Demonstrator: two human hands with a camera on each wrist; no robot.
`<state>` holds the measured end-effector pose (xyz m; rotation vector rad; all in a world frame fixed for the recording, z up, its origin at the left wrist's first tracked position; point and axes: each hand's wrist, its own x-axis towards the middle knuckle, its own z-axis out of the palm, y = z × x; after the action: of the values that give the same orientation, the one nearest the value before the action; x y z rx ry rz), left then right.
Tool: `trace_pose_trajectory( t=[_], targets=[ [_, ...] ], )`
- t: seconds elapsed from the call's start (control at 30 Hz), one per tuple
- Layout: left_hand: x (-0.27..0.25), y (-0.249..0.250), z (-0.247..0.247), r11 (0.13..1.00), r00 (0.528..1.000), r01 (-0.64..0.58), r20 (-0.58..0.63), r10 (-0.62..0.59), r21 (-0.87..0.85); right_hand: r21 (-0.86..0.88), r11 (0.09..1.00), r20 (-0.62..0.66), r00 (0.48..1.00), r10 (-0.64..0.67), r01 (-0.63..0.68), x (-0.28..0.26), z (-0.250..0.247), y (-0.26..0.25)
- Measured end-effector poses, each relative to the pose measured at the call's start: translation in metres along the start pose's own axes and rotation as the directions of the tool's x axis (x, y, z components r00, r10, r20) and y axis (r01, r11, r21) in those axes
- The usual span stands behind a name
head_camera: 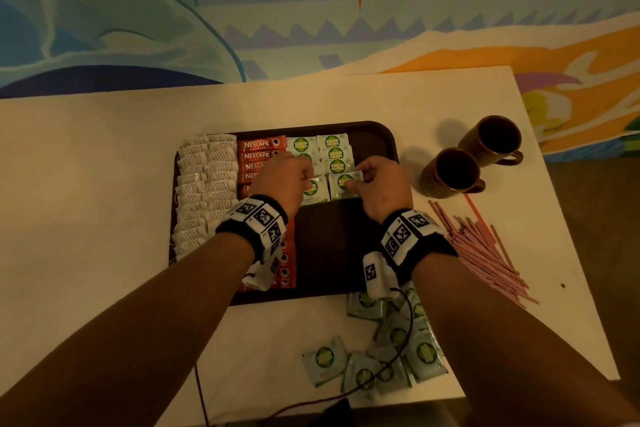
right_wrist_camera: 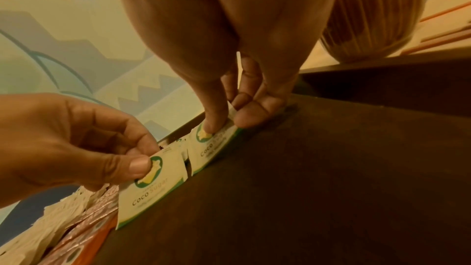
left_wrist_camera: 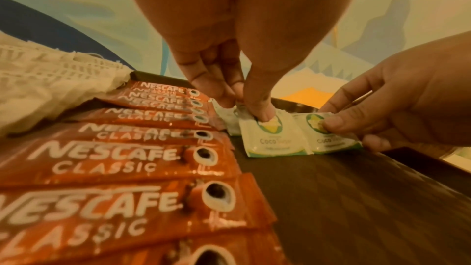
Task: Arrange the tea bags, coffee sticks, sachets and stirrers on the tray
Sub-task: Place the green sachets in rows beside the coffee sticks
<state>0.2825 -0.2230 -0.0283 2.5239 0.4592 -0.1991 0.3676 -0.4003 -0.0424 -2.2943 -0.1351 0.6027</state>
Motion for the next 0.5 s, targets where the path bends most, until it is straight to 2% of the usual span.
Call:
trace_pose_trajectory(
  t=[0.13,0.5],
  targets=[
    [0.0069,-0.0004,-0.0005,1.0,1.0,-0.028,-0.007,0.028,0.006,-0.036,0.999,-0.055,0.998,0.015,-0.017,0.0066,0.0036,-0.0033],
    [0.0076,-0.0027,0.0006,1.0,1.0,-0.025,-0.005,0.025,0.018,-0.099,0.995,-0.069,0.998,0.001,-0.008,0.0052,0.0085,-0.0074]
  ],
)
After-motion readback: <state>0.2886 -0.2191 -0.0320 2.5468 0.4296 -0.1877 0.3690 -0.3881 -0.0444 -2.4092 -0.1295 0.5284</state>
